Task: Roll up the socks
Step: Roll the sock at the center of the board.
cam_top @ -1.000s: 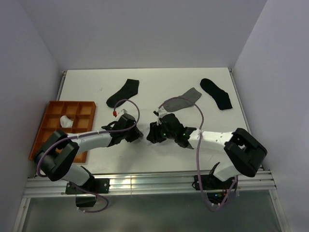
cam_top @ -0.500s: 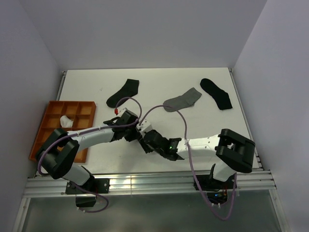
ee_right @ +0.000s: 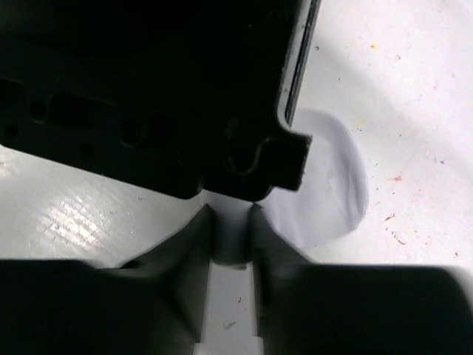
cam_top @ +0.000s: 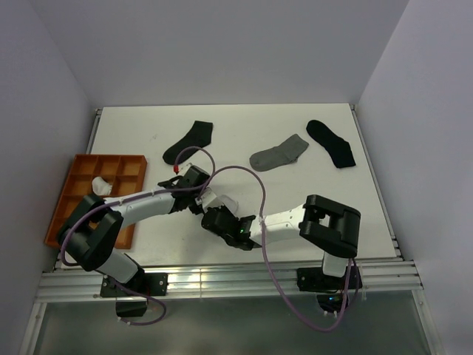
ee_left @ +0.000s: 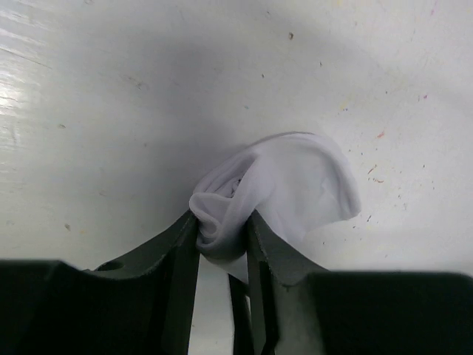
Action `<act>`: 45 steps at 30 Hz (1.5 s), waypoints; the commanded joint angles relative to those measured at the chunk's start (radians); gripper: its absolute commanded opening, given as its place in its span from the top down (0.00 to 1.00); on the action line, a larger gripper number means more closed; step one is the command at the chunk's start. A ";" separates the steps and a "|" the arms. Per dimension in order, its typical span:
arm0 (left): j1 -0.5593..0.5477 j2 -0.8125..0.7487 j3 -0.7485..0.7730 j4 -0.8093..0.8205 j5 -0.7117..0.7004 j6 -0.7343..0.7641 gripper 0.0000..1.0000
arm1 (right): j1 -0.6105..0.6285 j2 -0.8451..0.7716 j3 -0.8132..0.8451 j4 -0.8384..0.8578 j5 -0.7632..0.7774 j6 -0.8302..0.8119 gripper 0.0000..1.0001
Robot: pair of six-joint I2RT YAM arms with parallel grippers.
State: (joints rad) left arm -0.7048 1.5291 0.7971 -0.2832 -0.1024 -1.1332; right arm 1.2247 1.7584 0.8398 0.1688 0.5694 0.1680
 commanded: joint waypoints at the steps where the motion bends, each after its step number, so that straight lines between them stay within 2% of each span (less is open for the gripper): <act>1: -0.021 0.006 -0.001 -0.074 -0.014 0.038 0.65 | -0.005 0.078 0.038 -0.098 0.055 0.013 0.79; 2: -0.021 0.003 -0.004 -0.077 -0.016 0.036 0.64 | -0.007 0.069 0.032 -0.097 0.037 0.021 0.86; 3: -0.021 -0.006 -0.004 -0.083 -0.019 0.035 0.63 | -0.008 0.061 0.013 -0.086 0.020 0.025 0.98; 4: -0.019 -0.010 -0.006 -0.085 -0.023 0.036 0.61 | -0.016 0.047 0.001 -0.077 -0.006 0.028 1.00; 8: -0.013 -0.046 -0.016 -0.102 -0.059 0.020 0.53 | -0.051 -0.031 -0.045 -0.048 -0.161 0.041 1.00; 17: 0.027 -0.188 -0.097 -0.080 -0.125 -0.034 0.39 | -0.211 -0.140 -0.126 0.021 -0.653 0.100 1.00; 24: 0.047 -0.420 -0.234 0.024 -0.158 -0.059 0.32 | -0.381 -0.091 -0.098 0.025 -1.003 0.180 1.00; 27: 0.048 -0.503 -0.297 0.125 -0.111 -0.025 0.30 | -0.445 -0.040 -0.076 0.044 -1.152 0.244 1.00; 30: 0.045 -0.511 -0.355 0.229 -0.042 -0.025 0.30 | -0.497 0.029 -0.068 0.093 -1.271 0.327 1.00; 36: 0.016 -0.420 -0.381 0.338 0.017 -0.034 0.31 | -0.577 0.145 -0.122 0.276 -1.388 0.514 1.00; 45: 0.001 -0.314 -0.378 0.386 -0.014 -0.042 0.33 | -0.614 0.233 -0.119 0.279 -1.427 0.567 1.00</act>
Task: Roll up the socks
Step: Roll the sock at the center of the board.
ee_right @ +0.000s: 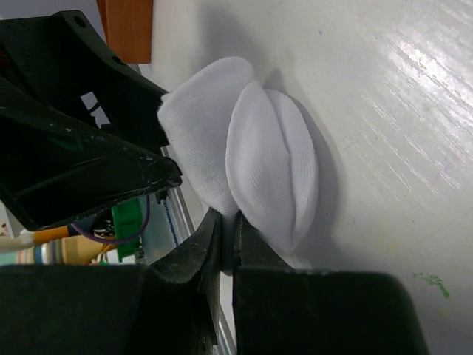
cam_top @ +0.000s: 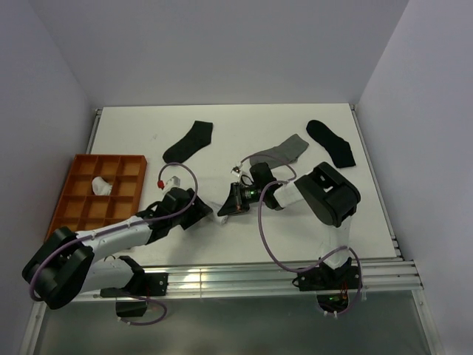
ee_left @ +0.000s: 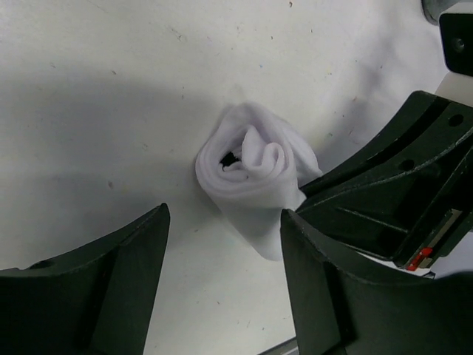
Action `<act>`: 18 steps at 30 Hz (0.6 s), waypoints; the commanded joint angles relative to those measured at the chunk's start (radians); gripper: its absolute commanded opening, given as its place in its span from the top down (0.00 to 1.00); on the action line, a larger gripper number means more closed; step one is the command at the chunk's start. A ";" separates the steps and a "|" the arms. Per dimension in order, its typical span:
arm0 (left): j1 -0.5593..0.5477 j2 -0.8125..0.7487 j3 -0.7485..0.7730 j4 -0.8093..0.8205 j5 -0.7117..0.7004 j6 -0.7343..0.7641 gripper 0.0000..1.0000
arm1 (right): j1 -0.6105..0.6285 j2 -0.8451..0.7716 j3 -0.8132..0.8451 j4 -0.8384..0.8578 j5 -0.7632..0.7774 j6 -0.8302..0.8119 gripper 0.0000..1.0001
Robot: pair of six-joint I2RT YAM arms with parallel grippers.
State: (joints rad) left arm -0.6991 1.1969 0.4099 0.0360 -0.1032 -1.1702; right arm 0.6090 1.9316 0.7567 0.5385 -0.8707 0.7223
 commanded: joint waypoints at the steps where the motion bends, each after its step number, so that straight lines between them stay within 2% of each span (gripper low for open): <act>1: -0.005 0.026 0.009 0.067 -0.026 -0.009 0.34 | 0.000 0.069 -0.033 -0.098 0.013 0.009 1.00; 10: -0.005 0.124 0.026 0.082 -0.047 -0.031 0.42 | -0.002 0.104 0.000 -0.160 -0.001 -0.023 0.99; 12: -0.005 0.145 0.027 0.061 -0.047 -0.040 0.44 | 0.000 0.098 0.004 -0.182 0.004 -0.035 0.95; 15: -0.004 0.164 0.032 -0.010 -0.067 -0.072 0.53 | 0.000 0.061 0.004 -0.210 0.039 -0.061 0.90; 18: -0.005 0.187 0.053 -0.099 -0.081 -0.086 0.55 | 0.006 -0.037 -0.003 -0.247 0.087 -0.107 0.75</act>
State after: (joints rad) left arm -0.7029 1.3411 0.4534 0.1043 -0.1184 -1.2381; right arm 0.5930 1.9491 0.7883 0.4812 -0.8997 0.7219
